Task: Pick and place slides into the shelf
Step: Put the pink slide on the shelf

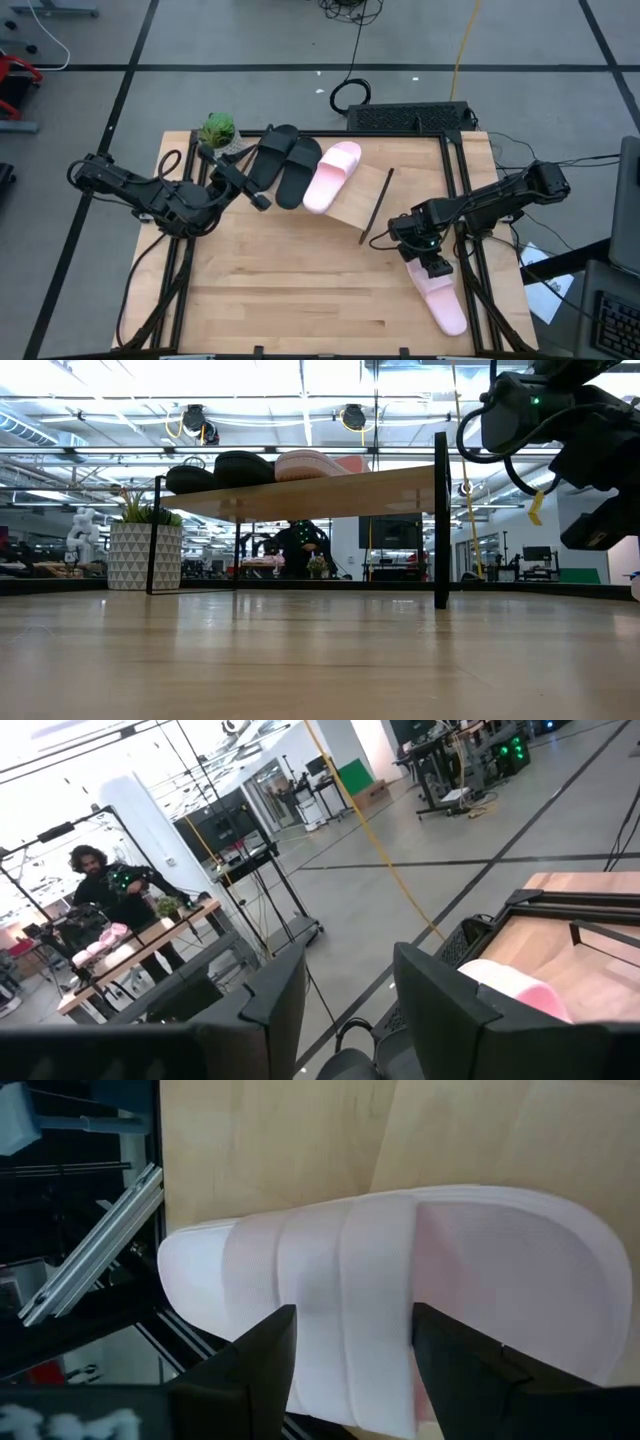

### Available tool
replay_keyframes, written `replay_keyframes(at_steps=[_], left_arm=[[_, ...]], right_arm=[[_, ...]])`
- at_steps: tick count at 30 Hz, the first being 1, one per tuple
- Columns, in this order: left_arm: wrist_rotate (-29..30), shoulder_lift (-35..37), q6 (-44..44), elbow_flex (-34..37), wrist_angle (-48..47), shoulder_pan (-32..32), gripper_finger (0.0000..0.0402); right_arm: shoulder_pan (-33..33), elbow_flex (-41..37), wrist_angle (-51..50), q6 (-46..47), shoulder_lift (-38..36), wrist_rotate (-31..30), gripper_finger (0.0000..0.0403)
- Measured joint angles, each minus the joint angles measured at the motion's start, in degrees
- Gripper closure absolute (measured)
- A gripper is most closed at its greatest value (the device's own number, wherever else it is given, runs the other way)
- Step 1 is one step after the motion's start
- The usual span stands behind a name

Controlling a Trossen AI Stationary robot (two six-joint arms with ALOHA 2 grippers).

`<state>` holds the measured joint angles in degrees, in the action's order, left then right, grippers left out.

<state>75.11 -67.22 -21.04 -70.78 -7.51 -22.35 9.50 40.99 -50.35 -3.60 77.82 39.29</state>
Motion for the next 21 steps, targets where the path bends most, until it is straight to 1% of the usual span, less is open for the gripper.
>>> replay_keyframes(at_steps=[4, 14, 21], left_arm=[[-0.02, 0.00, -0.52, 0.00, -0.04, 0.00, 0.0243], [0.00, 0.00, -1.00, 0.00, -0.04, -0.24, 0.0243], [0.00, 0.00, -1.02, 0.00, -0.04, -0.24, 0.0243]], right_arm=[[-0.03, 0.00, 0.01, -0.07, 0.00, 1.37, 0.0229], [0.00, -0.01, -0.04, -0.39, 0.00, 2.86, 0.0320], [0.00, -0.02, -0.02, -0.50, -0.02, 2.82, 0.0364]])
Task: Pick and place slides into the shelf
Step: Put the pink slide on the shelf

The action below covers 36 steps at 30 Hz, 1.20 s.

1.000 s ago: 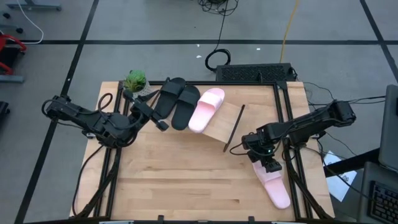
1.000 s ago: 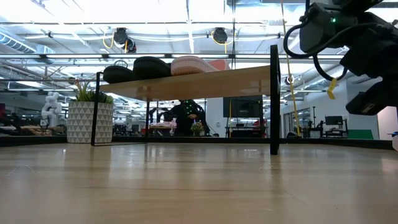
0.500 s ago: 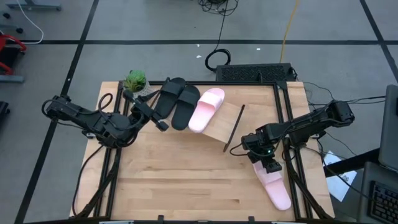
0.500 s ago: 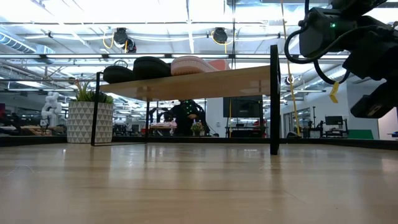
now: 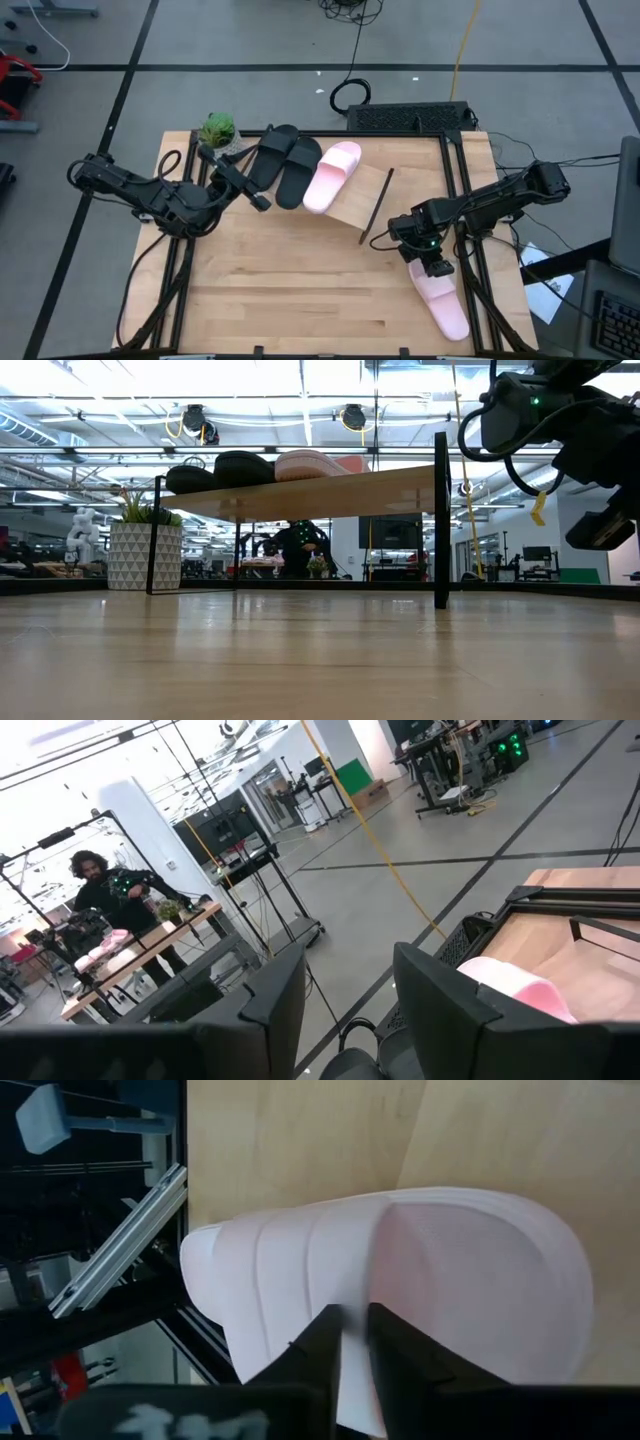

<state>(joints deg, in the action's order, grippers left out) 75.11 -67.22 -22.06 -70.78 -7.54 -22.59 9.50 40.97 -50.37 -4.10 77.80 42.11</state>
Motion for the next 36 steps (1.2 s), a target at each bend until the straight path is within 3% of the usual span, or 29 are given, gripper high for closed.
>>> replay_keyframes(at_steps=[8, 17, 27, 36], left_arm=[[0.00, 0.00, 0.00, 0.00, -0.01, 0.00, 0.0243], [0.00, 0.00, -0.02, 0.00, -0.01, 0.00, 0.0243], [0.00, 0.00, -0.07, 0.00, 0.01, -0.02, 0.0243], [0.00, 0.00, 0.13, 0.00, 0.06, -0.07, 0.0243]], right_arm=[[0.00, -0.07, -0.02, 0.00, 0.00, 0.00, 0.0398], [0.00, -0.07, -0.09, 0.42, 0.00, -0.41, 0.0402], [-2.00, -0.07, -0.79, 2.73, -1.32, -5.04, 0.0403], [-8.33, -0.07, -0.67, 4.83, -3.68, -10.54, 0.0401]])
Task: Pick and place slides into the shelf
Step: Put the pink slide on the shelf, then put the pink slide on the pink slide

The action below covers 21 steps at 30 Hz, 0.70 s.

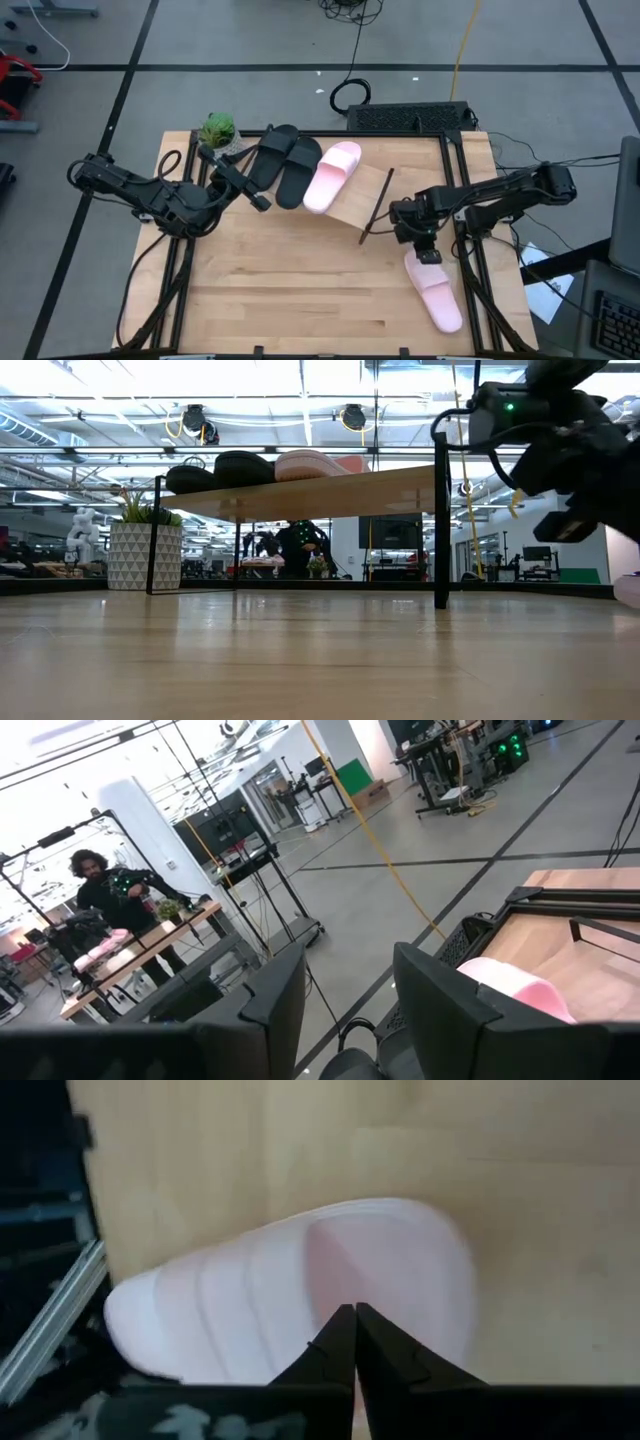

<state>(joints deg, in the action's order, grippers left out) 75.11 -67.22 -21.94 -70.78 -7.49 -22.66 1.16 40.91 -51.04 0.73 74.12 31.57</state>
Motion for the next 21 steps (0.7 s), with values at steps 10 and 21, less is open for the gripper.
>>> replay_keyframes(at_steps=[10, 21], left_arm=[[0.01, 0.00, 0.04, 0.00, 0.00, -1.01, 0.0243], [0.02, 0.00, 0.05, 0.00, -0.02, -1.11, 0.0243]], right_arm=[[-5.81, 0.02, -5.13, -2.50, -1.72, 6.68, 0.0402], [-5.41, 0.02, -7.54, -5.59, -1.72, 12.02, 0.0343]])
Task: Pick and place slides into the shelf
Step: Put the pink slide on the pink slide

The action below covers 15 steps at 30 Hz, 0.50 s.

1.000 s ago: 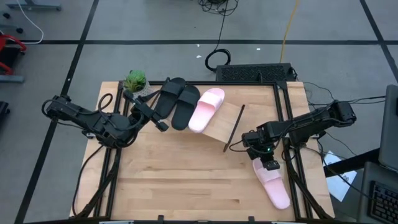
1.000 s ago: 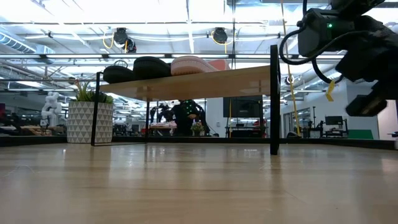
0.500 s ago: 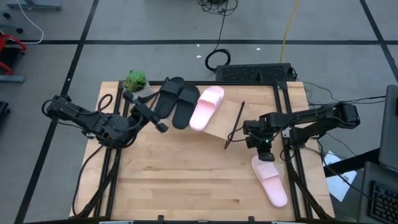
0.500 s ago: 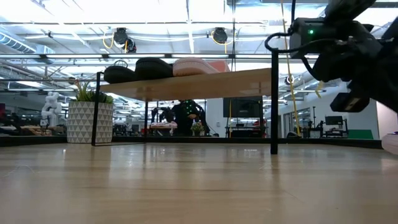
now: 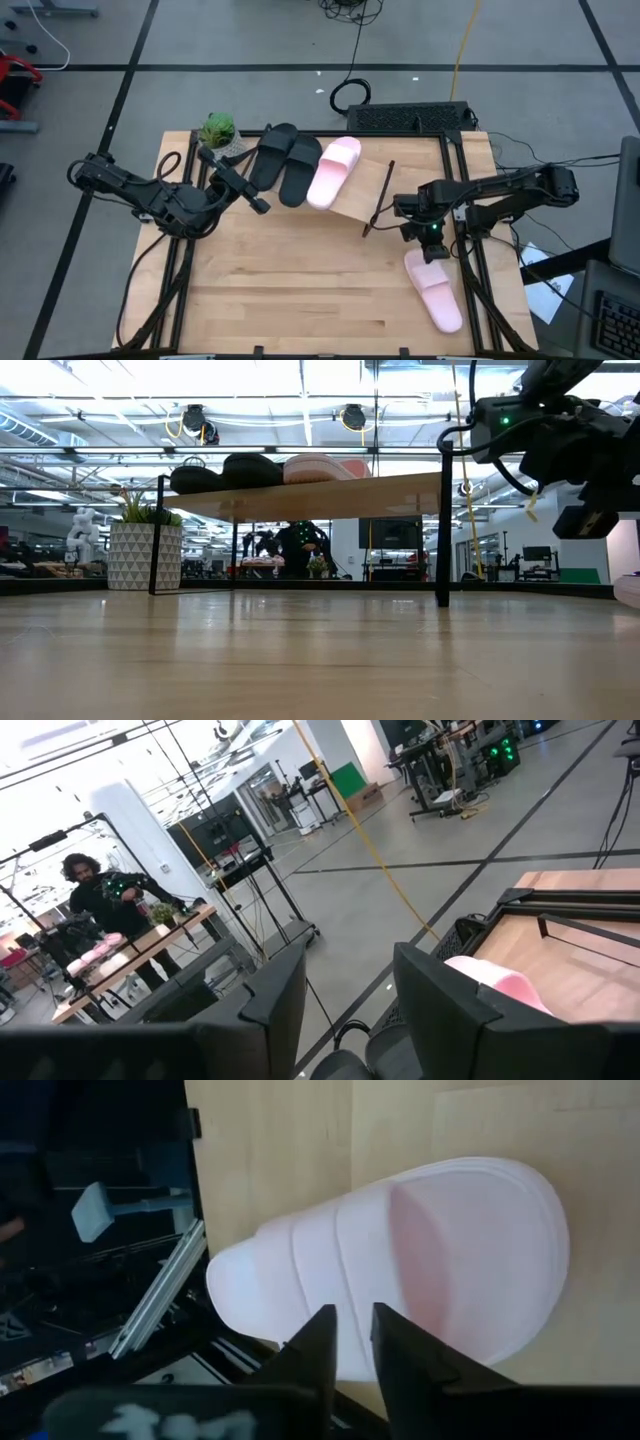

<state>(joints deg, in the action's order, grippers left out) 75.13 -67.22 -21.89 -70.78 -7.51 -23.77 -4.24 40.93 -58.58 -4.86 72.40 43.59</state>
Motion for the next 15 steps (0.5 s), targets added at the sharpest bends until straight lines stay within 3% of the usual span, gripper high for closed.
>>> replay_keyframes(at_steps=[8, 15], left_arm=[[0.00, 0.00, -0.02, 0.00, 0.00, 0.00, 0.0243], [0.89, 0.00, -0.11, 0.00, 0.00, 0.00, 0.0243]], right_arm=[[2.79, 0.00, -0.35, -0.14, 0.00, -0.15, 0.0284], [6.43, -0.54, 0.39, -0.03, 0.00, -0.22, 0.0276]])
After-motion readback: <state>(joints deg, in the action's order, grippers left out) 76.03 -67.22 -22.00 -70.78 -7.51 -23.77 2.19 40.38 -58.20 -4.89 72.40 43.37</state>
